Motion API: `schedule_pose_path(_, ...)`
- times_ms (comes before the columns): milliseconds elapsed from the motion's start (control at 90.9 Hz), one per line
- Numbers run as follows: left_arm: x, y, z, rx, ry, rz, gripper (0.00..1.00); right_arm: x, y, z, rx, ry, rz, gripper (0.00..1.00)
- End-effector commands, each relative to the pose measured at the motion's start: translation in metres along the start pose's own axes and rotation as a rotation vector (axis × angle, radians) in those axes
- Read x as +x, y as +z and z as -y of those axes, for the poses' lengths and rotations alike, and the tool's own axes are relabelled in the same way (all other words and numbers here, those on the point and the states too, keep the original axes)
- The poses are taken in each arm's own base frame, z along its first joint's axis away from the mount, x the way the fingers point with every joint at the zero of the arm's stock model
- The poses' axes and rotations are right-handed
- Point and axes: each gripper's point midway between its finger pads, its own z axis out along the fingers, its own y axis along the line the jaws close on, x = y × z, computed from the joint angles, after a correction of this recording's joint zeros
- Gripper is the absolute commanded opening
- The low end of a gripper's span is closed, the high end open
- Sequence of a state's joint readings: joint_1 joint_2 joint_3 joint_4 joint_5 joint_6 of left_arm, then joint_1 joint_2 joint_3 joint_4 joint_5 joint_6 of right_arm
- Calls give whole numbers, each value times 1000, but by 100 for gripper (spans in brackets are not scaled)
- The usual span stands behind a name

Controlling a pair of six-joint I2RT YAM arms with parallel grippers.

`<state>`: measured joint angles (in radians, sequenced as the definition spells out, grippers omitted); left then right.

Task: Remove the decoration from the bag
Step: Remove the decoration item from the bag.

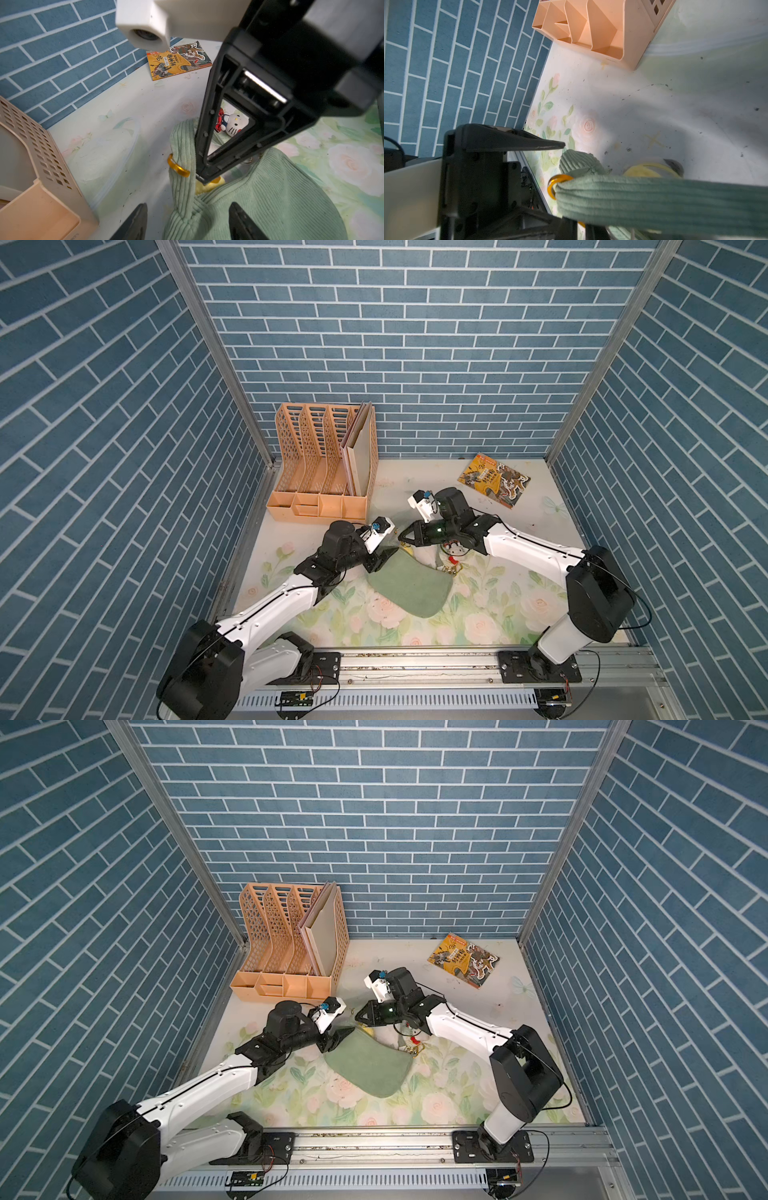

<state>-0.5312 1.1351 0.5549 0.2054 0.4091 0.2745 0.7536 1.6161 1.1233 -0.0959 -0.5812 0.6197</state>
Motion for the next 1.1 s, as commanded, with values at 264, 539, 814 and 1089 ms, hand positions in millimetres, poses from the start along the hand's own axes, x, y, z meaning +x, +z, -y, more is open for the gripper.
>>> schedule_pose_path(264, -23, 5, 4, -1, 107, 45, 46, -10, -13, -13, -23, -58, 4, 0)
schedule_pose_path(539, -27, 12, 9, 10, 144, 27, 31, -12, -13, -14, -20, -59, 6, 0)
schedule_pose_path(814, -11, 14, 10, 4, 179, -36, 23, -13, -14, -13, -20, -58, 11, 0)
schedule_pose_path(1089, -22, 13, 11, -16, 202, -24, 5, -13, -12, -8, -3, -54, 18, 0)
